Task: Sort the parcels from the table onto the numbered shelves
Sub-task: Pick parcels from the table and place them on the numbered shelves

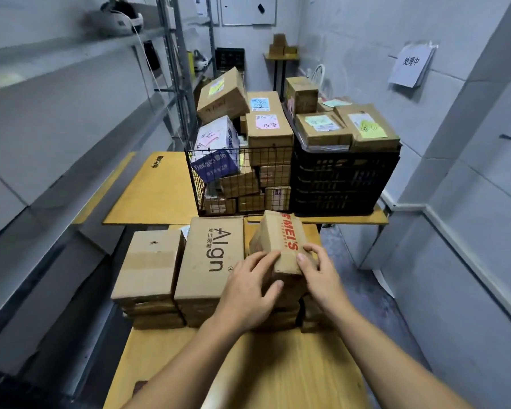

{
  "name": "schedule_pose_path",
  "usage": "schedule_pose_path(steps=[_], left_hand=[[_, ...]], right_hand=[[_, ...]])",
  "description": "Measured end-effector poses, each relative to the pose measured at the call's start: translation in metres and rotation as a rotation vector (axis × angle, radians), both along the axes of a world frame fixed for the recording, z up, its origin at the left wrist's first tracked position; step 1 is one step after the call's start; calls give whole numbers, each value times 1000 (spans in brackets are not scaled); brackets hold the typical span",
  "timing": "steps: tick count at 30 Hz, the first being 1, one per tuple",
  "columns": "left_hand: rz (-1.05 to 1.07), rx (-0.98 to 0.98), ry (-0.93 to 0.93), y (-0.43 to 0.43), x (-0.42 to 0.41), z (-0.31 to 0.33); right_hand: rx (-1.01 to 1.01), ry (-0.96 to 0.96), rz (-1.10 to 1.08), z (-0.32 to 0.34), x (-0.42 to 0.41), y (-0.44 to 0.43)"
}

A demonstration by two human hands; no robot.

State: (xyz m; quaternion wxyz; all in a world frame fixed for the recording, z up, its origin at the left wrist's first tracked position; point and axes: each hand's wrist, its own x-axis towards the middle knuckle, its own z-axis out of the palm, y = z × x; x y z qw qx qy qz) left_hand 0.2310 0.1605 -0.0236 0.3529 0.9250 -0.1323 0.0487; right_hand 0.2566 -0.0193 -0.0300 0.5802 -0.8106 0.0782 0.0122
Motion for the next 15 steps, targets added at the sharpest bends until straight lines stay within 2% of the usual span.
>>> schedule_pose_path(steps=[3, 6, 9, 11, 15], left_hand=[[-15, -239, 7, -11, -7, 8], [59, -462, -1, -26, -13, 11], [240, -474, -20, -42, -20, 8], [326, -462, 48, -51, -27, 3], [322, -673, 225, -69, -43, -4]], right_hand=[[162, -20, -43, -2, -4, -16], [334, -72, -54, -3, -16, -31], [449, -109, -53, -6, -30, -45], [513, -102, -33, -7, -38, -56], [551, -44, 47, -12, -50, -75]])
